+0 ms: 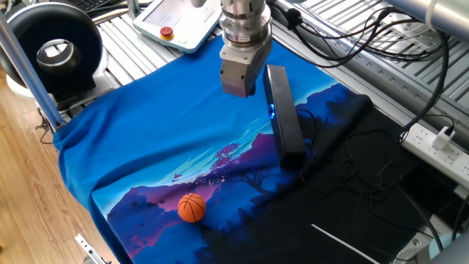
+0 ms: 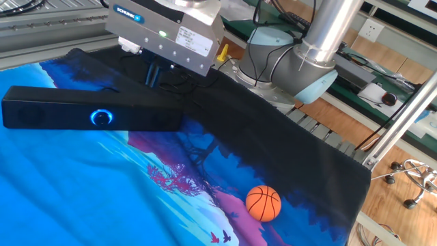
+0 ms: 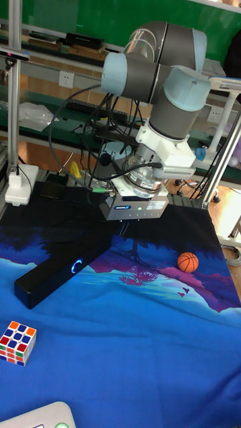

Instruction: Turn the knob to decrease the volume of the speaker

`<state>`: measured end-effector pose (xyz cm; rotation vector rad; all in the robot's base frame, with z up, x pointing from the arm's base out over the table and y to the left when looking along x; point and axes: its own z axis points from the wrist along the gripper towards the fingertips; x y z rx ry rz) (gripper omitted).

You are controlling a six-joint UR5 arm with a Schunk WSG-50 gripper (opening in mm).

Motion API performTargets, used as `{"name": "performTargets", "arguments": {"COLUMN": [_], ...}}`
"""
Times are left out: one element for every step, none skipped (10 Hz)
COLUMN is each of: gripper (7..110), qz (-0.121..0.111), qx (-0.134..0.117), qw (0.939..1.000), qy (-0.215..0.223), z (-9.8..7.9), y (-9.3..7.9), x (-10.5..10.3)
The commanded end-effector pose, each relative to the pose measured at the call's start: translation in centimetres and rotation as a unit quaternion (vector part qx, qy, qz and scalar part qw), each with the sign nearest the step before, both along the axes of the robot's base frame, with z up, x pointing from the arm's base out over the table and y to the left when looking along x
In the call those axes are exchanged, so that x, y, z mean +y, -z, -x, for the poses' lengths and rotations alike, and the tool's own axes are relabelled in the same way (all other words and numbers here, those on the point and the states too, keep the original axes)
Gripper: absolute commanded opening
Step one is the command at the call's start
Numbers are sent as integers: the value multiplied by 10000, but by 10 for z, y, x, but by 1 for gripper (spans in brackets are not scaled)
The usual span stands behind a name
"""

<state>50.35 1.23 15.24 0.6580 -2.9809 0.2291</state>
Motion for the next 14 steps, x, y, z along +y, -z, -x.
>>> {"name": "performTargets", "arguments": {"gripper": [7, 7, 7, 7, 7, 7, 7, 7, 7, 7, 7, 7, 7, 7], "qz": [213, 278, 553, 673, 683, 661, 579, 472, 244, 210, 278, 475, 523, 531], "qx": [-229, -73, 72, 196, 223, 334, 442, 482, 416, 324, 234, 75, 22, -61], "qw": [9994, 9994, 9983, 9975, 9974, 9973, 9972, 9976, 9985, 9985, 9980, 9961, 9946, 9924], "qy": [115, 192, 154, 122, 42, -25, -152, -131, -256, -392, -511, -733, -895, -1110], "z": [-9, -1, 6, 12, 12, 17, 21, 23, 18, 6, -9, -33, -50, -69], "y": [-2, -3, -6, -8, -9, -9, -8, -7, -2, 12, 27, 42, 53, 58], "x": [-9, -12, -25, -31, -32, -31, -27, -22, -13, -23, -40, -63, -74, -81]}}
